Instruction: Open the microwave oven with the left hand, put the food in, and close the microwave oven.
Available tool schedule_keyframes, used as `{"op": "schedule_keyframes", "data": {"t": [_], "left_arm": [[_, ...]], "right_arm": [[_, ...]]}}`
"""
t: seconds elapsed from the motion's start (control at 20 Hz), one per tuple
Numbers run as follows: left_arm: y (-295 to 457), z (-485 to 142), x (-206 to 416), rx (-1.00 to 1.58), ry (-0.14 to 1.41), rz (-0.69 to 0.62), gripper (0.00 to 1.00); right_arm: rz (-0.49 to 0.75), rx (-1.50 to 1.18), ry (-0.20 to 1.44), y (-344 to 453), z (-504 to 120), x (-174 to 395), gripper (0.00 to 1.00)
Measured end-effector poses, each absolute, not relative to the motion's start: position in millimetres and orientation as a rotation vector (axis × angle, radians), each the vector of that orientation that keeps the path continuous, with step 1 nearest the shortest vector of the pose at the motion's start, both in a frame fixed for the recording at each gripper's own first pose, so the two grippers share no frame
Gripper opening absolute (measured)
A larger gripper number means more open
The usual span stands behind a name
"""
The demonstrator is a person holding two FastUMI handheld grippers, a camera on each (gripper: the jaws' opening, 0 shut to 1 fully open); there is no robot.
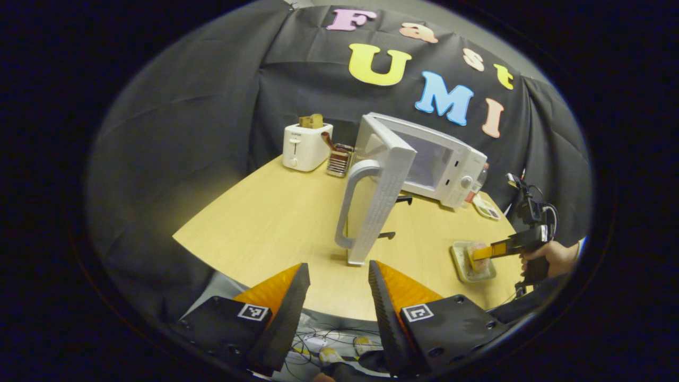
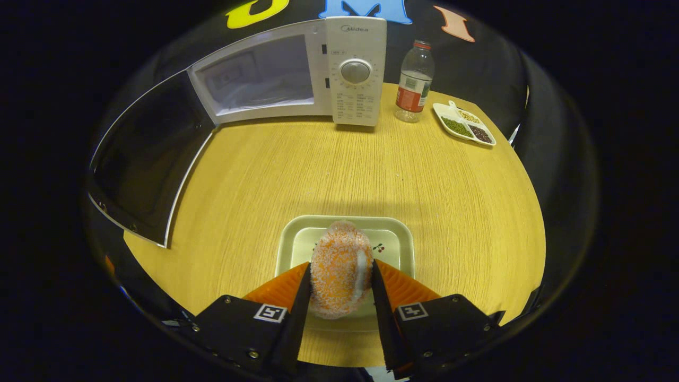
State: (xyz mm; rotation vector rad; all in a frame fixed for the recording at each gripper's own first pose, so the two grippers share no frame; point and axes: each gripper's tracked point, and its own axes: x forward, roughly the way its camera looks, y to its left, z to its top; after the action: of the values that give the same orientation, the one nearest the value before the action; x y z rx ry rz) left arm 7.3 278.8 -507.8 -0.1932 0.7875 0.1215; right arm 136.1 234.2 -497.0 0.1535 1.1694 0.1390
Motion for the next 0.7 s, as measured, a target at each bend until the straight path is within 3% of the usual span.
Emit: {"op": "schedule_keyframes", "data": {"t": [0.05,0.1,0.2,0.25,0.3,0.4,0.55,0.6,0.65,0.7], "left_arm": [[280,-502,10,-0.187,0.782,0.123,0.82],[280,-495,14,-0.187,0.772,0.125,0.71],[282,-480,19,-0.192,0.753,0.132,0.71],[283,-473,20,-0.192,0.746,0.136,0.82],[284,-468,22,-0.192,0.744,0.137,0.71],[285,-457,25,-0.186,0.736,0.14,0.71],[285,-441,25,-0.167,0.729,0.141,0.82],[284,-438,24,-0.163,0.731,0.141,0.71],[283,-435,23,-0.162,0.732,0.143,0.71],[284,-432,21,-0.162,0.733,0.147,0.82]], "right_arm": [[0.145,0.189,1.149,240,-486,141,0.61],[0.155,0.238,1.123,248,-473,149,0.61],[0.179,0.341,1.079,270,-450,168,0.61],[0.183,0.383,1.061,279,-441,177,0.61],[0.187,0.424,1.044,289,-434,187,0.61],[0.195,0.478,1.012,309,-428,208,0.6],[0.208,0.555,0.989,340,-419,237,0.61],[0.209,0.574,0.978,348,-416,247,0.6],[0.207,0.593,0.969,355,-415,256,0.6],[0.203,0.618,0.96,364,-414,266,0.6]]}}
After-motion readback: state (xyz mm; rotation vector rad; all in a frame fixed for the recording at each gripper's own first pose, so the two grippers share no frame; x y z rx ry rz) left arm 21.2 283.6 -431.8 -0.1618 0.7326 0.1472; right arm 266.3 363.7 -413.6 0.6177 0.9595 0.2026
